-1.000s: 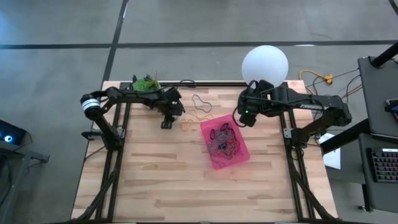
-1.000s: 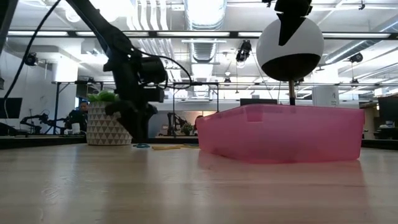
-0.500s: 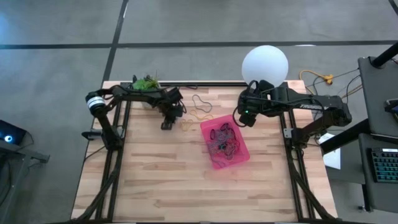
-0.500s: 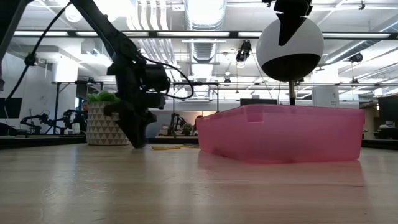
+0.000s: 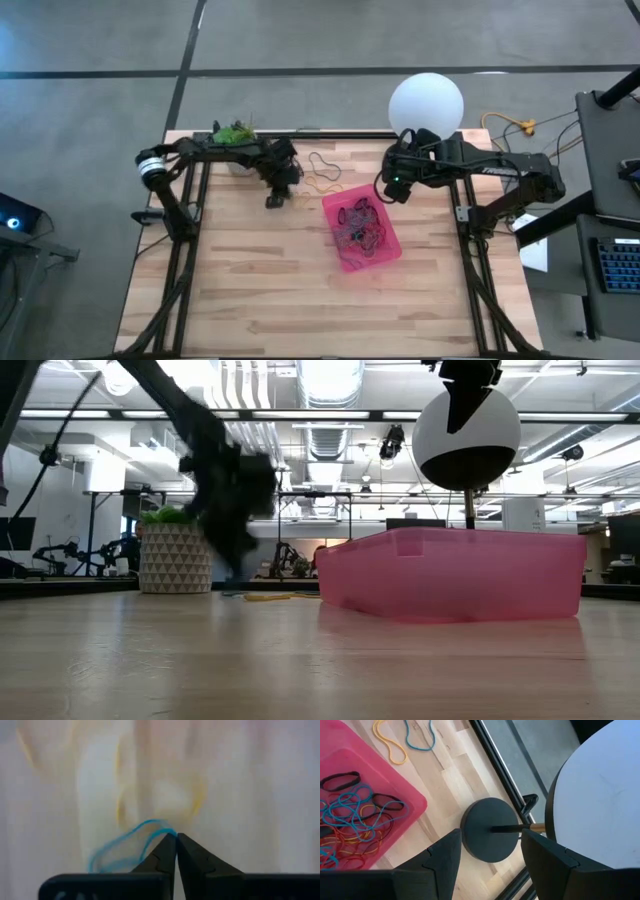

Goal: Pick and place rubber bands into bin
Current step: Put the blue rubber band into the pink bin

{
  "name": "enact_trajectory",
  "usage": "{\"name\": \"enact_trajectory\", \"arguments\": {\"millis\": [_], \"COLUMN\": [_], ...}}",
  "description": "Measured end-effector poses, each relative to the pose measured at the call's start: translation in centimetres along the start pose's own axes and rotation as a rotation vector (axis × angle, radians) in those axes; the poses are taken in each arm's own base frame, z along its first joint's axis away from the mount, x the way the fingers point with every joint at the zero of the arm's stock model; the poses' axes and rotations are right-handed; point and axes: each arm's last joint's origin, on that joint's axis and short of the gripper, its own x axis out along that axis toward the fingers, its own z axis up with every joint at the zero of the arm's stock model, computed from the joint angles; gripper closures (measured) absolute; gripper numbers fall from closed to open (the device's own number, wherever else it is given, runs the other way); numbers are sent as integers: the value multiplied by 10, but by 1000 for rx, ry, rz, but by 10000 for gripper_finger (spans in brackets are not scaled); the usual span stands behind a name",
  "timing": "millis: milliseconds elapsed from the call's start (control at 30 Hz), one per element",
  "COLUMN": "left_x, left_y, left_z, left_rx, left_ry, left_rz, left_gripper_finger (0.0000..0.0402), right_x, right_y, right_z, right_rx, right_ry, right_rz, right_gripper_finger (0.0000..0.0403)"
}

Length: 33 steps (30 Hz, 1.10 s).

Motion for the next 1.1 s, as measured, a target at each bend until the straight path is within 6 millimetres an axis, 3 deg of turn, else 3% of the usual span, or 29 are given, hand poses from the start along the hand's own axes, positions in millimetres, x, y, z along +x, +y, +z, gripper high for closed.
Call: {"name": "enact_trajectory", "arguments": {"millis": [133, 333, 567, 700, 1000, 1100], "left_x": [-48, -103, -118, -107, -40, -21], "left_y": [-6, -17, -34, -48, -68, -71], "left_z": [34, 79, 128, 148, 168, 169], "left_rx": [68, 144, 249, 301, 326, 281], "left_ry": [-208, -472, -609, -613, -497, -442], "left_rz": [17, -74, -86, -135, -271, -233], "left_gripper_finger": [401, 402, 401, 401, 401, 401], "right_x": [0, 0, 1, 0, 0, 0], "right_y": [0, 0, 0, 0, -1, 0], "right_z": [0, 0, 0, -1, -1, -2], "right_rx": [7, 7, 4, 1, 14, 33], "right_ry": [0, 0, 2, 4, 3, 4], "right_rz": [0, 0, -1, -2, -4, -4], "right_gripper_finger": [209, 209, 209, 209, 209, 209]}}
